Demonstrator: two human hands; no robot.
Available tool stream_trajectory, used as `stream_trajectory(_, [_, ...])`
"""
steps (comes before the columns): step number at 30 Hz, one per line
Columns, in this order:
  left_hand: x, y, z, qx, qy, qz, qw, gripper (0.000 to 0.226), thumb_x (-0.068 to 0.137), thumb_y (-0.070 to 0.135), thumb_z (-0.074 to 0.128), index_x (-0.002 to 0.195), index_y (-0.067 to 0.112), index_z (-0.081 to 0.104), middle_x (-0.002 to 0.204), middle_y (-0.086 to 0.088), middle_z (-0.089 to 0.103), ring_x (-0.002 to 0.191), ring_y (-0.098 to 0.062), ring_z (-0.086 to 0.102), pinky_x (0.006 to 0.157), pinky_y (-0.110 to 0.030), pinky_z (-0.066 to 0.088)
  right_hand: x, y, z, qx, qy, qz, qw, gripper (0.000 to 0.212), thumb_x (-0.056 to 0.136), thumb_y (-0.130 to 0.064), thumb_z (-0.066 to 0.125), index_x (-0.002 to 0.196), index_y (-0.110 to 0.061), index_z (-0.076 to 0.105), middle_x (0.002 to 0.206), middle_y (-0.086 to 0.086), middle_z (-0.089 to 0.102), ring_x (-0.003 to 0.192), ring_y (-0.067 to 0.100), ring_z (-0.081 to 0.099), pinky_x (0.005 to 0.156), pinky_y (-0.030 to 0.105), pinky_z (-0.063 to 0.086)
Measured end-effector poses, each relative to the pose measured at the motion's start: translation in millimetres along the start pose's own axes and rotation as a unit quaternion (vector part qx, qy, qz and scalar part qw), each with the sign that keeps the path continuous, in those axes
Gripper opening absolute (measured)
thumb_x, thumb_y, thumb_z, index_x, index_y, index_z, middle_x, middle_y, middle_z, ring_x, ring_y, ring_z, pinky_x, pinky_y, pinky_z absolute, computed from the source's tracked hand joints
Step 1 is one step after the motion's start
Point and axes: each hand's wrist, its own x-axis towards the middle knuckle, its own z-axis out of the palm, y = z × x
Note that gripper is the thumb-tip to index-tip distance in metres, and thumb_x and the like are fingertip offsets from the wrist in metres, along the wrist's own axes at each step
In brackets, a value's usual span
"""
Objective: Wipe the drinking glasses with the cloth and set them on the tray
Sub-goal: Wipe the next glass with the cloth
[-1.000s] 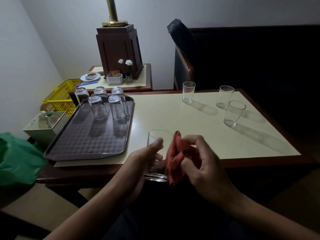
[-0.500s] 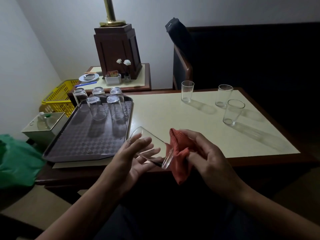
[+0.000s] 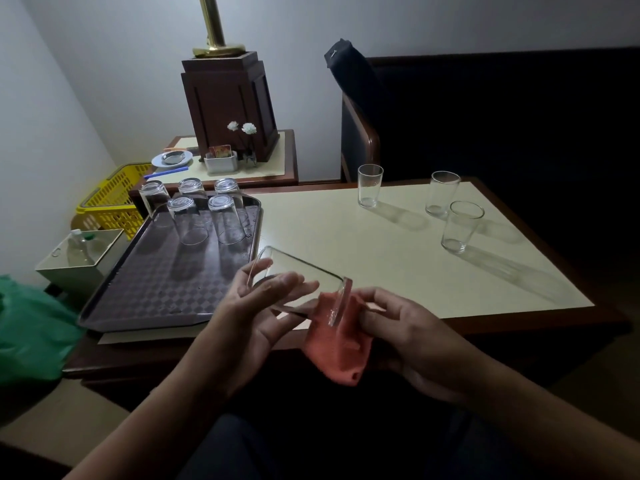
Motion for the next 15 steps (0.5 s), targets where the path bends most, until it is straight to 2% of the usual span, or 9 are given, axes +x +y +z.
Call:
stream_trajectory(1, [0, -1, 0, 0.007, 0.011, -0.01, 1.0, 0.061, 0.074, 0.011, 0.076, 0.127, 0.022, 0.049, 0.112, -0.024, 0.061, 0.114, -0.043, 0.07, 0.086, -0.051, 0.062, 0, 2, 0, -0.091, 0.028, -0.075, 0.993, 0.03, 0.094, -0.019, 0.071, 0.124, -0.016, 0.067, 0.114, 0.0, 0.078, 0.101, 0.011, 0.076, 0.085, 0.028, 0.061])
stream_trajectory(3, [-2, -1, 1, 0.034, 0.031, -0.039, 0.998, 0.065, 0.075, 0.019, 0.075, 0.134, 0.018, 0.05, 0.114, -0.027, 0.059, 0.109, -0.042, 0.072, 0.086, -0.053, 0.062, -4, 4, -6, -0.29, 0.101, -0.218, 0.926, 0.034, 0.099, -0.011, 0.072, 0.129, -0.026, 0.065, 0.119, -0.005, 0.076, 0.114, 0.014, 0.073, 0.097, 0.031, 0.058])
stream_trajectory(6, [-7, 0, 8, 0.064, 0.05, -0.083, 0.993, 0.053, 0.082, 0.023, 0.082, 0.126, 0.012, 0.056, 0.126, -0.035, 0.057, 0.107, -0.04, 0.073, 0.094, -0.056, 0.059, -6, 4, -12, -0.431, 0.123, -0.342, 0.826, 0.044, 0.101, -0.009, 0.066, 0.141, -0.026, 0.064, 0.124, -0.01, 0.071, 0.115, 0.015, 0.071, 0.096, 0.037, 0.058])
stream_trajectory(7, [-8, -1, 10, 0.055, 0.064, -0.096, 0.992, 0.048, 0.084, 0.025, 0.081, 0.122, 0.011, 0.057, 0.129, -0.035, 0.057, 0.106, -0.04, 0.074, 0.096, -0.056, 0.058, -5, 4, -12, -0.442, 0.116, -0.35, 0.818, 0.044, 0.105, -0.01, 0.062, 0.146, -0.025, 0.061, 0.125, -0.01, 0.07, 0.115, 0.013, 0.07, 0.097, 0.036, 0.058])
stream_trajectory(9, [-8, -1, 11, 0.034, 0.092, -0.115, 0.989, 0.052, 0.079, 0.029, 0.076, 0.123, 0.009, 0.056, 0.128, -0.035, 0.058, 0.102, -0.04, 0.075, 0.092, -0.053, 0.06, -4, 2, -9, -0.408, 0.081, -0.303, 0.858, 0.045, 0.111, -0.019, 0.049, 0.155, -0.029, 0.052, 0.133, -0.014, 0.066, 0.124, 0.009, 0.065, 0.105, 0.033, 0.054])
stream_trajectory(10, [-8, -2, 11, 0.022, 0.101, -0.118, 0.988, 0.058, 0.077, 0.029, 0.076, 0.126, 0.008, 0.055, 0.128, -0.035, 0.058, 0.099, -0.039, 0.076, 0.09, -0.052, 0.061, -5, 3, -7, -0.396, 0.055, -0.27, 0.876, 0.047, 0.111, -0.024, 0.045, 0.158, -0.034, 0.046, 0.143, -0.019, 0.061, 0.136, 0.005, 0.056, 0.114, 0.029, 0.048])
stream_trajectory(12, [-9, -3, 9, 0.008, 0.105, -0.123, 0.987, 0.065, 0.075, 0.029, 0.078, 0.131, 0.008, 0.052, 0.127, -0.035, 0.058, 0.096, -0.038, 0.077, 0.088, -0.051, 0.062, -7, 1, 0, -0.429, 0.035, -0.267, 0.862, 0.053, 0.108, -0.029, 0.049, 0.159, -0.041, 0.039, 0.159, -0.03, 0.044, 0.152, -0.004, 0.035, 0.123, 0.018, 0.031])
stream_trajectory(14, [-10, -2, 8, 0.025, 0.093, -0.133, 0.986, 0.059, 0.076, 0.029, 0.078, 0.125, 0.005, 0.055, 0.123, -0.033, 0.061, 0.099, -0.039, 0.076, 0.091, -0.051, 0.061, -5, 2, -1, -0.429, 0.059, -0.306, 0.848, 0.052, 0.104, -0.024, 0.063, 0.154, -0.034, 0.05, 0.156, -0.024, 0.051, 0.149, 0.0, 0.043, 0.119, 0.016, 0.037])
stream_trajectory(15, [-10, -2, 6, 0.042, 0.08, -0.136, 0.987, 0.054, 0.078, 0.029, 0.08, 0.119, 0.003, 0.056, 0.12, -0.029, 0.064, 0.1, -0.037, 0.076, 0.092, -0.05, 0.06, -3, 1, -2, -0.379, 0.07, -0.298, 0.874, 0.048, 0.102, -0.019, 0.067, 0.148, -0.027, 0.059, 0.149, -0.017, 0.061, 0.143, 0.006, 0.054, 0.114, 0.018, 0.044])
